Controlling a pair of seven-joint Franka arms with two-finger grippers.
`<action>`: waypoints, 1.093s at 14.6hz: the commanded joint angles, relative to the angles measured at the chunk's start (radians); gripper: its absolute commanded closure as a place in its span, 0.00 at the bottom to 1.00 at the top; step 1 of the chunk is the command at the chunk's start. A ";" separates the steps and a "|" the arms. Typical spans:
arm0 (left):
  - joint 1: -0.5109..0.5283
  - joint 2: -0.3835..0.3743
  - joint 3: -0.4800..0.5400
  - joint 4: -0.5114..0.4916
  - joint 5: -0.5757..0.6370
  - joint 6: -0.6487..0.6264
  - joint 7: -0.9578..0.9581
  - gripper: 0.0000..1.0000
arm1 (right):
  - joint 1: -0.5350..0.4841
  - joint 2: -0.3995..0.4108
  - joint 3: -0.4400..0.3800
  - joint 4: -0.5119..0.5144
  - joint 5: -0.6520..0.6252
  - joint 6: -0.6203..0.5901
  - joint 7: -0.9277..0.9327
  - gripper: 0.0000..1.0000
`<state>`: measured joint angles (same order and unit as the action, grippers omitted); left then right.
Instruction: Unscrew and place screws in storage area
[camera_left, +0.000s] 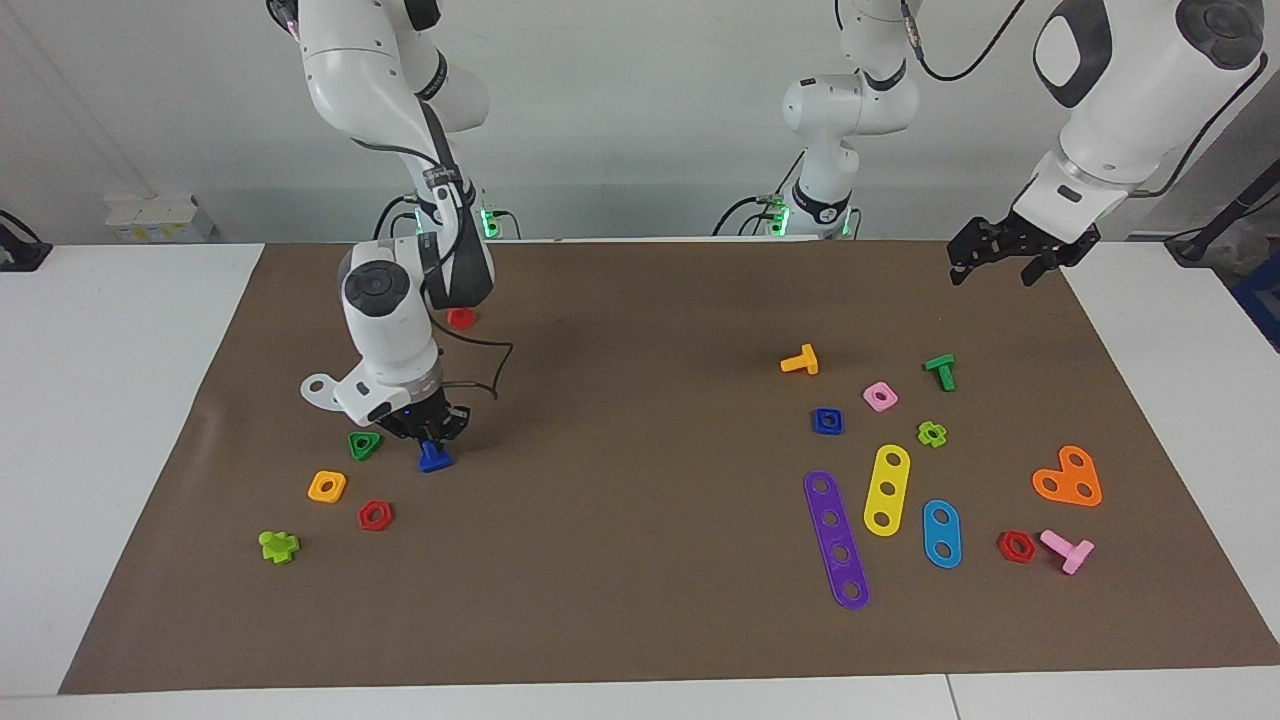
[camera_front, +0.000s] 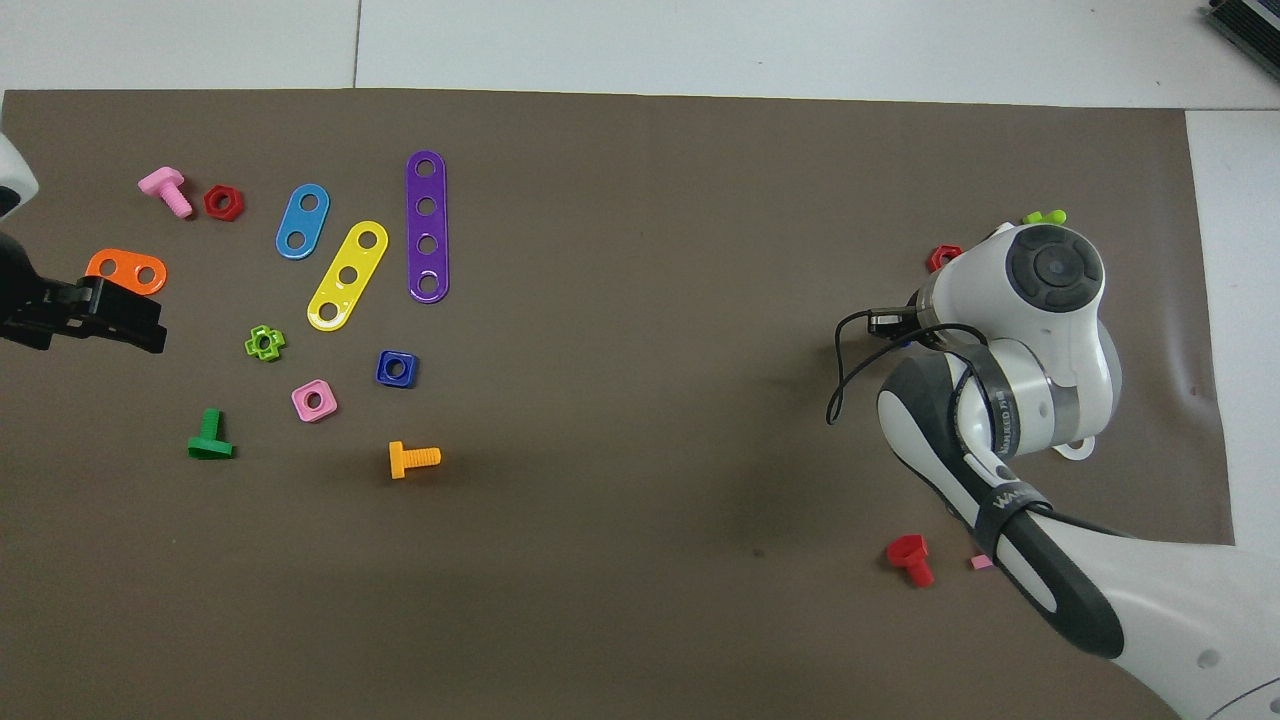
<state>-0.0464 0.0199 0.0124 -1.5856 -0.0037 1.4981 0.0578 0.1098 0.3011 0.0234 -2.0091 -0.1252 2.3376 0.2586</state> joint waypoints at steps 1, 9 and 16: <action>0.005 -0.104 -0.003 -0.135 0.024 0.073 -0.007 0.00 | -0.038 -0.027 0.016 -0.031 0.004 0.020 -0.018 0.00; 0.005 -0.089 -0.003 -0.033 0.024 0.099 -0.009 0.00 | -0.033 -0.201 0.018 0.070 0.051 -0.187 -0.031 0.00; 0.003 -0.052 -0.008 0.052 0.027 0.053 -0.003 0.00 | -0.053 -0.274 0.009 0.364 0.157 -0.541 -0.084 0.00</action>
<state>-0.0463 -0.0462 0.0121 -1.5418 -0.0002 1.5458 0.0577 0.0825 -0.0145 0.0254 -1.7771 -0.0065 1.8802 0.2140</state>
